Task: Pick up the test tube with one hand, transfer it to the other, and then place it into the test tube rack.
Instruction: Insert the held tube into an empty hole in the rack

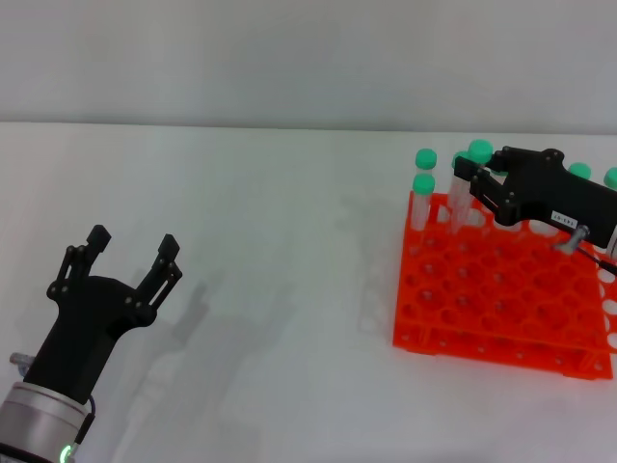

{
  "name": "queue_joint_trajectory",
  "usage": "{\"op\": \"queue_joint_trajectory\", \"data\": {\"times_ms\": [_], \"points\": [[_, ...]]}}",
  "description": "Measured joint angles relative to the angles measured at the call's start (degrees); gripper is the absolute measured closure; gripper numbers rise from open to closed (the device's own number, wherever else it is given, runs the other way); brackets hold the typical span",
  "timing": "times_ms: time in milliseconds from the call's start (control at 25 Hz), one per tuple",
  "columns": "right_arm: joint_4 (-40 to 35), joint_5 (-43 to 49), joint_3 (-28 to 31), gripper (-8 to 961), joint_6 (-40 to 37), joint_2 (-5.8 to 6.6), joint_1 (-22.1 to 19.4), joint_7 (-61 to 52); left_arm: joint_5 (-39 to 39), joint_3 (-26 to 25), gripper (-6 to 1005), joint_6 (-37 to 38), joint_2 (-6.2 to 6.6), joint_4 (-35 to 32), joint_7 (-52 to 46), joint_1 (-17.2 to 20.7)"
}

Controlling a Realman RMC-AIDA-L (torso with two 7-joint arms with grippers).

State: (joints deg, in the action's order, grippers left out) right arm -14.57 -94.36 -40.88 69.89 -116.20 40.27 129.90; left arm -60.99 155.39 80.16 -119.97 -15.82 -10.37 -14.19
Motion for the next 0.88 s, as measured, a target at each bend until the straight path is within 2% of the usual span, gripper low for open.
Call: {"op": "queue_joint_trajectory", "data": {"times_ms": [720,880], "points": [[5.17,-0.23,0.61,626,-3.15,0.01,1.17,5.42,0.0,0.01,111,0.06,0.0,0.09,0.0,-0.68],[7.79,-2.54,0.44,621,-4.13,0.01,1.6,8.93,0.0,0.01,111,-0.03,0.0,0.08,0.0,-0.75]]}}
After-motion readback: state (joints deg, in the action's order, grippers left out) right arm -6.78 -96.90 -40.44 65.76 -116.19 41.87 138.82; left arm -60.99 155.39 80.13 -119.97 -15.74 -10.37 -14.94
